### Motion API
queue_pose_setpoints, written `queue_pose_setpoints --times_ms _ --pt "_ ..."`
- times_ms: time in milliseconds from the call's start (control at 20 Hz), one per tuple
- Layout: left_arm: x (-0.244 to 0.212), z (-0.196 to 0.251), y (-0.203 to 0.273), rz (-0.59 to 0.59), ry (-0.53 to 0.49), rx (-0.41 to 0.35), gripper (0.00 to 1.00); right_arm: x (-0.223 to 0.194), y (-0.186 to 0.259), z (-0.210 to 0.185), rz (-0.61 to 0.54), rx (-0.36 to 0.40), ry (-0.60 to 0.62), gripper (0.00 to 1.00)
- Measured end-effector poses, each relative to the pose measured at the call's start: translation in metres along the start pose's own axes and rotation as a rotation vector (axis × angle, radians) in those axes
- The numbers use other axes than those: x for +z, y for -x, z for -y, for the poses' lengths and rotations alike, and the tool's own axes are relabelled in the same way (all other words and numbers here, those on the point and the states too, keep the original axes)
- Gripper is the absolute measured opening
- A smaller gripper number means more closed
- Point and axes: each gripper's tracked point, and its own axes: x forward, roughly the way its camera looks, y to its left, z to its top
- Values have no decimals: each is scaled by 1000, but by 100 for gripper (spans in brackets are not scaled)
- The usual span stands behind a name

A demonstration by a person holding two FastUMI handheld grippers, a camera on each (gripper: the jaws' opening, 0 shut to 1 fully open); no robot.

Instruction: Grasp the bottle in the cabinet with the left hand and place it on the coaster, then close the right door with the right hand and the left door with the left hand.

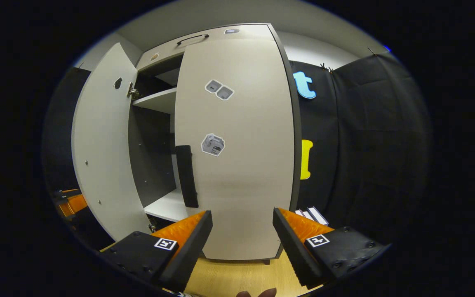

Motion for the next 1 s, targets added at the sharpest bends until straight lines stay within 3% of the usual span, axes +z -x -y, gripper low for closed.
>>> queue_pose_setpoints --times_ms 100,500,700,900,950,1000 --pt "3 22 -5 11 -2 -36 90 -1 2 8 -1 -3 0 98" --pt "0 87 -44 8 -5 -110 94 1 9 30 9 3 6 98" --pt "-4 98 -60 7 -21 -109 90 10 9 45 34 -13 5 98" --pt "-6 110 -74 3 -15 -115 94 10 7 54 38 -21 3 98" --pt "-7 113 -78 3 -25 -114 90 9 7 56 37 -21 2 98" --pt "-7 115 -82 5 -36 -112 94 9 5 57 37 -19 1 98"
